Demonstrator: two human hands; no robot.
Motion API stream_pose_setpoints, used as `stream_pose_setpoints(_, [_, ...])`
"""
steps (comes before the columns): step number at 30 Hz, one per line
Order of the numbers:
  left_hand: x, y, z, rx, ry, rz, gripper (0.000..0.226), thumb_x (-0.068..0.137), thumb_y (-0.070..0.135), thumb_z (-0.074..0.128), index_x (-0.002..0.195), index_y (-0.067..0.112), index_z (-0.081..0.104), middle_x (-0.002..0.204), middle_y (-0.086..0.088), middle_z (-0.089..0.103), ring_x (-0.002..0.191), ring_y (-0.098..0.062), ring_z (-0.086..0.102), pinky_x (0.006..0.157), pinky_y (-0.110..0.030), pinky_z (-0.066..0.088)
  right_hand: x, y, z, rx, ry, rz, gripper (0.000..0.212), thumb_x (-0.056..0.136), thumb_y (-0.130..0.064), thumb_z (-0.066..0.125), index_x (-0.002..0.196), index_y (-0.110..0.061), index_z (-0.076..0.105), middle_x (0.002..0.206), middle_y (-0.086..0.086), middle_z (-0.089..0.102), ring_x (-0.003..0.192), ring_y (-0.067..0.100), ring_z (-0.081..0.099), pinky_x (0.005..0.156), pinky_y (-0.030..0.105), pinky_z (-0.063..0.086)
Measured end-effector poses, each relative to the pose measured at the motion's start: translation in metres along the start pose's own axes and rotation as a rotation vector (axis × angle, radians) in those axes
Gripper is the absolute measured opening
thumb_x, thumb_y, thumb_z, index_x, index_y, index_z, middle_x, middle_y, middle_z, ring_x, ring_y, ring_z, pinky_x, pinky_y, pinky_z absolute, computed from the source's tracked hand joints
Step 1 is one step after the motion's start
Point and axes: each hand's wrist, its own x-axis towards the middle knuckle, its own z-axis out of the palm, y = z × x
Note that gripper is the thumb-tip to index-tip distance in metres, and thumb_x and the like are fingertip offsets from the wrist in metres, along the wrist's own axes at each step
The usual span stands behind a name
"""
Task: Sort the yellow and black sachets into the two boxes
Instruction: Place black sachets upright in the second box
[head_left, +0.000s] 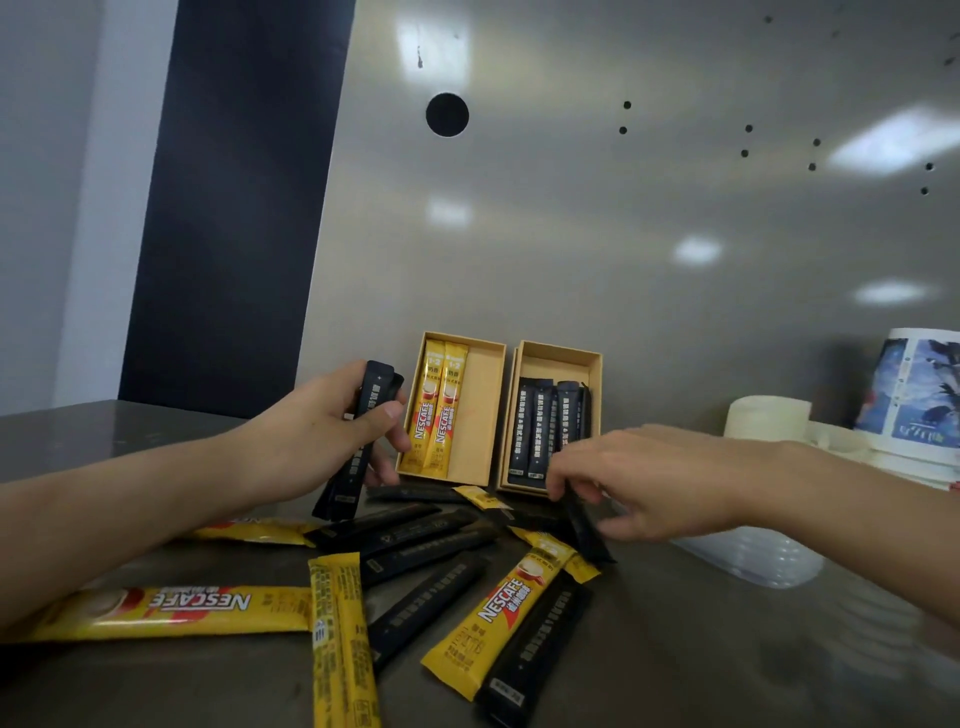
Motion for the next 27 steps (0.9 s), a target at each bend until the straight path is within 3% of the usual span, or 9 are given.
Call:
stream_pose_setpoints(5, [-0.001, -0.001, -0.002, 0.013, 0.008, -0.004, 0.016, 0.103, 0.023, 0.048, 0.118, 0.023, 0.054, 0.098, -0.006, 0.072, 0.077, -0.025, 0.076, 0.075, -0.036, 0.064, -0.002, 0.004, 0.018, 0.021, 0.137, -0.063, 0.027, 0.096, -0.028, 0.054, 0.121, -0.038, 0.052, 0.1, -0.016, 0.051, 0.086, -0.001, 0.046, 0.074, 0.025, 0.046])
stream_pose_setpoints(9, [0.0, 0.0, 0.0, 0.021, 0.001, 0.005, 0.015, 0.103, 0.022, 0.047, 0.117, 0.023, 0.054, 0.097, -0.007, 0.072, 0.077, -0.024, 0.076, 0.07, -0.032, 0.064, -0.001, 0.009, 0.019, 0.132, 0.262, -0.046, 0.03, 0.099, -0.045, 0.046, 0.121, -0.032, 0.06, 0.109, -0.017, 0.056, 0.092, -0.002, 0.053, 0.079, 0.019, 0.048])
stream_pose_setpoints(13, [0.0, -0.001, 0.0, 0.02, 0.009, 0.003, 0.016, 0.103, 0.021, 0.047, 0.117, 0.023, 0.054, 0.097, -0.007, 0.072, 0.076, -0.024, 0.076, 0.069, -0.032, 0.063, 0.008, 0.022, 0.021, 0.408, 0.464, 0.063, 0.036, 0.097, -0.046, 0.049, 0.111, -0.019, 0.067, 0.107, -0.004, 0.062, 0.096, 0.012, 0.062, 0.079, 0.033, 0.054])
stream_pose_setpoints(16, [0.0, -0.002, -0.001, 0.008, 0.01, -0.002, 0.016, 0.103, 0.021, 0.047, 0.118, 0.021, 0.054, 0.097, -0.007, 0.072, 0.077, -0.026, 0.075, 0.072, -0.035, 0.063, 0.017, 0.028, 0.021, 0.634, 0.536, 0.214, 0.025, 0.099, -0.032, 0.057, 0.118, -0.019, 0.067, 0.11, -0.005, 0.064, 0.089, 0.014, 0.065, 0.065, 0.03, 0.059])
stream_pose_setpoints(19, [0.0, -0.003, -0.001, 0.007, 0.015, -0.007, 0.016, 0.103, 0.022, 0.048, 0.118, 0.023, 0.054, 0.095, -0.006, 0.073, 0.076, -0.025, 0.076, 0.072, -0.035, 0.063, 0.025, 0.027, 0.021, 0.823, 0.551, 0.316, 0.024, 0.097, -0.024, 0.063, 0.121, -0.021, 0.059, 0.103, -0.001, 0.068, 0.079, 0.018, 0.071, 0.053, 0.039, 0.061])
stream_pose_setpoints(21, [0.001, -0.004, -0.001, 0.006, 0.017, -0.005, 0.016, 0.102, 0.023, 0.048, 0.117, 0.023, 0.055, 0.094, -0.006, 0.074, 0.076, -0.025, 0.076, 0.071, -0.035, 0.064, 0.03, 0.027, 0.023, 0.838, 0.576, 0.354, 0.036, 0.095, -0.023, 0.066, 0.127, -0.022, 0.049, 0.098, -0.003, 0.068, 0.076, 0.015, 0.073, 0.052, 0.033, 0.061])
stream_pose_setpoints(24, [0.001, -0.004, -0.001, -0.002, 0.022, -0.004, 0.016, 0.102, 0.023, 0.048, 0.116, 0.022, 0.055, 0.094, -0.006, 0.074, 0.075, -0.025, 0.076, 0.07, -0.034, 0.064, 0.031, 0.026, 0.031, 0.719, 0.63, 0.389, 0.055, 0.093, -0.026, 0.069, 0.139, -0.023, 0.039, 0.089, -0.006, 0.069, 0.074, 0.008, 0.071, 0.058, 0.014, 0.054])
stream_pose_setpoints(27, [0.001, -0.004, -0.001, -0.003, 0.022, -0.004, 0.018, 0.102, 0.023, 0.048, 0.118, 0.022, 0.055, 0.094, -0.005, 0.074, 0.076, -0.025, 0.076, 0.069, -0.033, 0.064, 0.031, 0.023, 0.041, 0.571, 0.712, 0.434, 0.059, 0.092, -0.034, 0.069, 0.14, -0.024, 0.036, 0.087, -0.011, 0.069, 0.075, 0.005, 0.068, 0.076, 0.029, 0.06])
